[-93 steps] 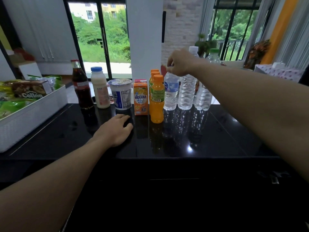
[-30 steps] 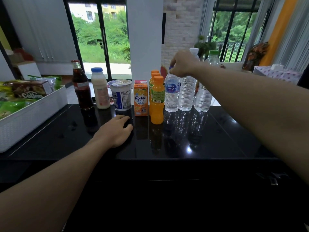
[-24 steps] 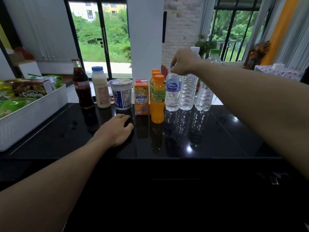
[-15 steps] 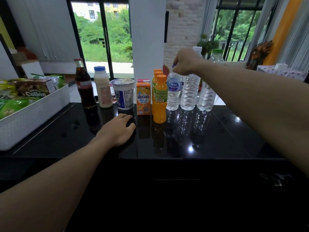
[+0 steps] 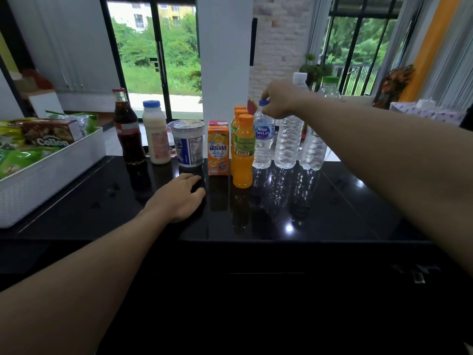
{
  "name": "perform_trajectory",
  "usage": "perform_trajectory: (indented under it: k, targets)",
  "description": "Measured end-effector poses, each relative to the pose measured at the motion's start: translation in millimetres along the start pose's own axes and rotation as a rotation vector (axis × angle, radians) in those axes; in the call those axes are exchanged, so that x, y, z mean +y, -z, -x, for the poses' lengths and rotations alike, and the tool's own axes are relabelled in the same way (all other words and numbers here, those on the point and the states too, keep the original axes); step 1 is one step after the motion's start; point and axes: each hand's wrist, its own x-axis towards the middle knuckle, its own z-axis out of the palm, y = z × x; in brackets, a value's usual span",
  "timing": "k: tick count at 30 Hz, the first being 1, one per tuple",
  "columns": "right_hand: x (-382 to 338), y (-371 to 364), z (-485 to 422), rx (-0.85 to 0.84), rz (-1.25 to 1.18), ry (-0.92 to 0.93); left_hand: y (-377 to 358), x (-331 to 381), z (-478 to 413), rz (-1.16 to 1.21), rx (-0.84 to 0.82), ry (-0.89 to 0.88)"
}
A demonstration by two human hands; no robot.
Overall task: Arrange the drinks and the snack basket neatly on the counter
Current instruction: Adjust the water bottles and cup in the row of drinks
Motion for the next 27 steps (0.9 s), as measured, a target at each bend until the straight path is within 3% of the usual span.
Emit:
perform_trajectory:
  k: [5, 9, 14, 19, 27]
  targets:
    - [0.3, 7.7, 9.0, 0.060, -0.044, -0.031, 5.4, 1.3, 2.1, 0.179, -0.018, 0.034]
    - [-8.9, 23.4, 20.6, 0.110, -0.158, 0.014, 6.6, 1.1, -1.7, 0.117, -0.097, 0.046]
    - [-31.4, 32.6, 29.0, 0.022, -0.357, 0.068, 19.3, -5.2, -4.3, -0.040, -0.201, -0.050]
    - [-47.6, 25.2, 22.6, -0.241, -0.306, 0.009, 14.0, -16.5, 5.3, -0.018, -0.128, -0.114]
    - [-51.0, 14.3, 5.4, -0.260, -0.321, -0.120, 12.2, -15.7, 5.4, -0.001, -0.067, -0.134]
